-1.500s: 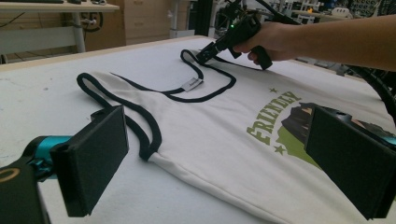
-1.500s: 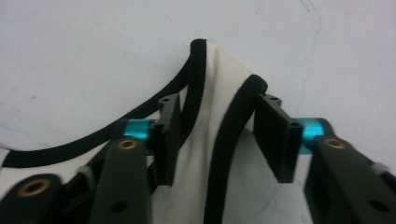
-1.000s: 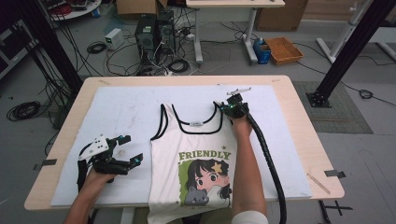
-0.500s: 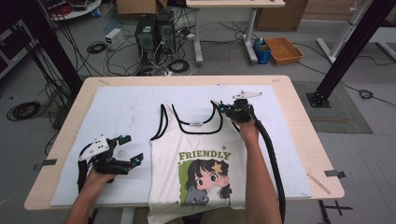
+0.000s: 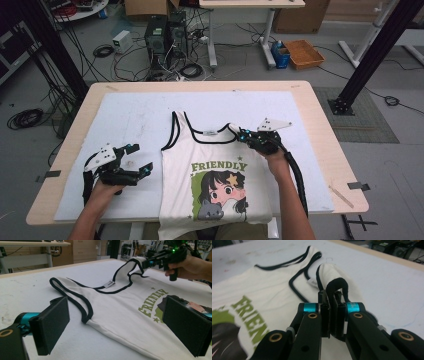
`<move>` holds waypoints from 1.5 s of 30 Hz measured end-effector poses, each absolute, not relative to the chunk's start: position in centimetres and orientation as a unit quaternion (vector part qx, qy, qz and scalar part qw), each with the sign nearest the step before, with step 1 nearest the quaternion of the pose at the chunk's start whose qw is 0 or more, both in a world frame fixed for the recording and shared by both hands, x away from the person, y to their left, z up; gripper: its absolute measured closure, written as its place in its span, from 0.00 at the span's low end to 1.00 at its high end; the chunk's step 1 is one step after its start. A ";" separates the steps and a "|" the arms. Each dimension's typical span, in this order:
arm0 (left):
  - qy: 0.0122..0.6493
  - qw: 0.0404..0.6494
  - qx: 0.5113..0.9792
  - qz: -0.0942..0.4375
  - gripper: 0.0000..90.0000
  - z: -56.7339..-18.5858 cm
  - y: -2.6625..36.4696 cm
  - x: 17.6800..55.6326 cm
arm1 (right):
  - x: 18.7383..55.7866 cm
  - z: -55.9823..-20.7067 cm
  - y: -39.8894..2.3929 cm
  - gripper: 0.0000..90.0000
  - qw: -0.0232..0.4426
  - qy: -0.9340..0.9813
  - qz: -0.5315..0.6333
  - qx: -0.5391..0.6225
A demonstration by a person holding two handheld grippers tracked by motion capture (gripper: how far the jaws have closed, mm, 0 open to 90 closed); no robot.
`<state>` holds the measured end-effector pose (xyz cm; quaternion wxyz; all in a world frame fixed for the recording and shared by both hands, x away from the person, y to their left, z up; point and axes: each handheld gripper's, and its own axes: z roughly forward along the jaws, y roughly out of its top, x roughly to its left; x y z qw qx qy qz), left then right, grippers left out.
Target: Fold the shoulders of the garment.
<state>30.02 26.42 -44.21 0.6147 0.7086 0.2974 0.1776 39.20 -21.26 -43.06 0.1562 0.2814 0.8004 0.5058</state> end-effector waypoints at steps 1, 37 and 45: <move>0.297 0.615 0.708 0.178 0.08 -44.2 26.4 30.0 | 38.8 -43.2 -21.3 0.97 0.156 0.800 0.508 0.278; 0.298 0.614 0.711 0.169 0.08 -44.3 26.2 30.1 | 37.5 -42.3 -19.8 0.96 0.198 0.825 0.468 0.248; 0.304 0.622 0.701 0.171 0.08 -44.2 26.4 30.3 | 36.0 -42.1 -24.1 0.96 0.149 0.788 0.534 0.267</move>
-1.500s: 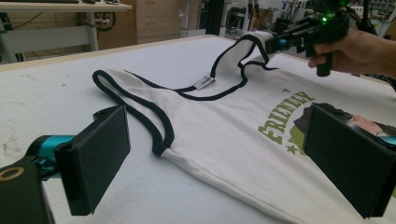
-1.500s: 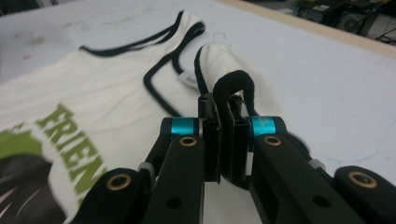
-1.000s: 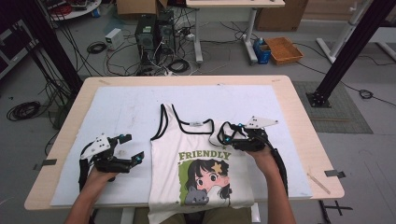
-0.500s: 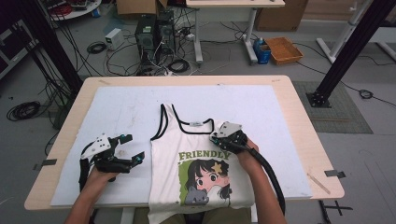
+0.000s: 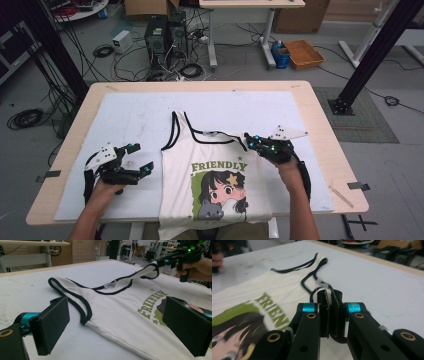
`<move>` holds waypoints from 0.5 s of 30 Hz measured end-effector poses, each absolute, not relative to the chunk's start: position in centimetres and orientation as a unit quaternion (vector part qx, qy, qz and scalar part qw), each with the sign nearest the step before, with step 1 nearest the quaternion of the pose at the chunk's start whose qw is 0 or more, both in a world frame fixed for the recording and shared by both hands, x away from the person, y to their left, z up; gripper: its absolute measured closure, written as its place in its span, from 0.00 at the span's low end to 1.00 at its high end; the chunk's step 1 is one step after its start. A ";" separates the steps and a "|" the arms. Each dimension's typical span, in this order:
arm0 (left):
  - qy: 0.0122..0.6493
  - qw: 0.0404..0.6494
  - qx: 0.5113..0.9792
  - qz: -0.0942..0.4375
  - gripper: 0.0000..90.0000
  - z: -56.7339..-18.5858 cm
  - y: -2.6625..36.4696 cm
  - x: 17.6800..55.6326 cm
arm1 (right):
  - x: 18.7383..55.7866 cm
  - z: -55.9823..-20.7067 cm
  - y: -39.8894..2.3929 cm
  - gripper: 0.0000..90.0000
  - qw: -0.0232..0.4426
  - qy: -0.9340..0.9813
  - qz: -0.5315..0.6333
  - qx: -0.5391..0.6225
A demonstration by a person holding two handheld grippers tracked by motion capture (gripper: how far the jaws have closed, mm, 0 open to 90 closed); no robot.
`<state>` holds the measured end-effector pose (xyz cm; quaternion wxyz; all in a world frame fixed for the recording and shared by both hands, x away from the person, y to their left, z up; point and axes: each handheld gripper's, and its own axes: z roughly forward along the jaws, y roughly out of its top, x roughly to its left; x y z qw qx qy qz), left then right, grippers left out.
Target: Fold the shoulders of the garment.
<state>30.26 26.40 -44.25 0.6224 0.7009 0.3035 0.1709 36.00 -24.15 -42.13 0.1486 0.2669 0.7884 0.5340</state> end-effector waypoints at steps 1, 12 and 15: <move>0.304 0.622 0.700 0.172 0.08 -44.3 26.4 30.3 | 35.7 -42.3 -24.3 0.96 0.142 0.798 0.524 0.262; 0.312 0.619 0.702 0.166 0.08 -44.0 26.0 30.6 | 34.5 -43.3 -26.3 0.58 0.084 0.783 0.544 0.290; 0.317 0.612 0.704 0.169 0.08 -43.9 25.8 30.7 | 34.5 -43.0 -26.7 0.49 0.106 0.766 0.554 0.309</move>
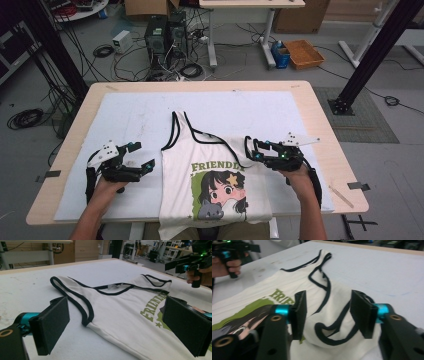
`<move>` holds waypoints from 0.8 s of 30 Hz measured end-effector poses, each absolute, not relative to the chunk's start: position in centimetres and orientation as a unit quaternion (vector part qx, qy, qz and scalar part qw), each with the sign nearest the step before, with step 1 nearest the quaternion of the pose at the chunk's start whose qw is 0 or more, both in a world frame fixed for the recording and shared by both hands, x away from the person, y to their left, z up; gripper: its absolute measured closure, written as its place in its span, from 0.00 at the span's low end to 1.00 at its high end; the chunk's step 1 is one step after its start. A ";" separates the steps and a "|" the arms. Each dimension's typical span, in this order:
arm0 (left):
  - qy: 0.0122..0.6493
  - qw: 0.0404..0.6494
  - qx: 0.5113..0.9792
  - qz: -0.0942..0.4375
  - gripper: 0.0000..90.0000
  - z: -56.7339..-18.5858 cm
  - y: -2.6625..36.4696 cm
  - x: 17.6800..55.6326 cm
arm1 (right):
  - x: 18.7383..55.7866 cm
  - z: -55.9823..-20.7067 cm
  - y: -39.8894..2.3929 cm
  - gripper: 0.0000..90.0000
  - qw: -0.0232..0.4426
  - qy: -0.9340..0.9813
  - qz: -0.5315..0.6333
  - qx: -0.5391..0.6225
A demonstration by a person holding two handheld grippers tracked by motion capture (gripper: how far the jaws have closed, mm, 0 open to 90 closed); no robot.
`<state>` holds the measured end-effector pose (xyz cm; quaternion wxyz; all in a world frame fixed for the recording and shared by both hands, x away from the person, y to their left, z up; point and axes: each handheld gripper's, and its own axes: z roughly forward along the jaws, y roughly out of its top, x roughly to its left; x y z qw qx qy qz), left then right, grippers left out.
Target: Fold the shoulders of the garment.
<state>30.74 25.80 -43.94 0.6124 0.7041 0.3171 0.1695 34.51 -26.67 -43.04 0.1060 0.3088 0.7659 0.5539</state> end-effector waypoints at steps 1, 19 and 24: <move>0.320 0.614 0.702 0.168 0.08 -43.9 25.7 30.8 | 34.5 -43.0 -26.7 0.49 0.106 0.766 0.554 0.309; 0.399 0.541 0.724 0.156 0.08 -40.2 22.6 40.0 | 34.6 -42.6 -27.6 0.25 0.198 0.712 0.567 0.365; 0.420 0.514 0.729 0.166 0.08 -39.8 21.7 42.6 | 34.4 -42.6 -27.8 0.25 0.201 0.709 0.569 0.366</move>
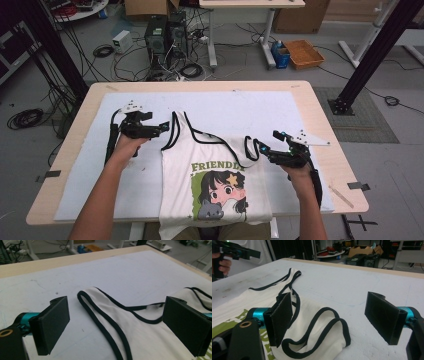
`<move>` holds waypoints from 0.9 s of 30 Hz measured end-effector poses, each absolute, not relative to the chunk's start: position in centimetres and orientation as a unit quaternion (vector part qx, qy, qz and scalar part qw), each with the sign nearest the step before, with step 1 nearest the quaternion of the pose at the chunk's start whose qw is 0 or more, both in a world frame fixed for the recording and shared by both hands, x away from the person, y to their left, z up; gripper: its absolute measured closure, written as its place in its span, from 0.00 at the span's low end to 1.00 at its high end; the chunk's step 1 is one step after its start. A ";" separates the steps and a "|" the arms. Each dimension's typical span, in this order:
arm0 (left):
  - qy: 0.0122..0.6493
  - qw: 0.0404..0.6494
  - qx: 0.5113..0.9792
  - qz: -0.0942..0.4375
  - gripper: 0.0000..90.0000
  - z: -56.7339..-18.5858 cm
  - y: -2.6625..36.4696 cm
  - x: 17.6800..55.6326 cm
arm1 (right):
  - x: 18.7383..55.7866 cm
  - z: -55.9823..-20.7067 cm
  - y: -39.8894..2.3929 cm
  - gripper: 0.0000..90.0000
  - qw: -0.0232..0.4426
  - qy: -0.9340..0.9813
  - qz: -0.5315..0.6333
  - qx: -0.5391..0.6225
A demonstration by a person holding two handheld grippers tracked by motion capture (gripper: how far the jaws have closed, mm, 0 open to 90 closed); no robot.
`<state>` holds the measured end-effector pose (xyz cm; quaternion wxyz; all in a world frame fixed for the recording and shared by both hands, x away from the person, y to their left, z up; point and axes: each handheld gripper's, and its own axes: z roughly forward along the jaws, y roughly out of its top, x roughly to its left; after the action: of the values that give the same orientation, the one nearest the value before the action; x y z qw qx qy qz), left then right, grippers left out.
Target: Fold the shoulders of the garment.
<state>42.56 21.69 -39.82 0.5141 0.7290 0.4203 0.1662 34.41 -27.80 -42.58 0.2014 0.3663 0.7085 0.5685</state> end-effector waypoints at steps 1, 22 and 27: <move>0.426 0.509 0.730 0.164 0.08 -40.0 21.5 43.1 | 34.4 -42.6 -27.9 0.25 0.203 0.708 0.570 0.365; 0.494 0.399 0.751 0.183 0.16 -44.8 18.6 48.4 | 34.7 -43.4 -28.6 0.25 0.197 0.704 0.568 0.378; 0.481 0.384 0.766 0.184 0.20 -45.2 17.8 48.6 | 34.5 -43.3 -28.7 0.25 0.197 0.701 0.571 0.379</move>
<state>48.61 17.82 -45.17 0.3837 0.7665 0.4809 0.1844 34.54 -28.73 -43.28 0.1972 0.3786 0.7010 0.5713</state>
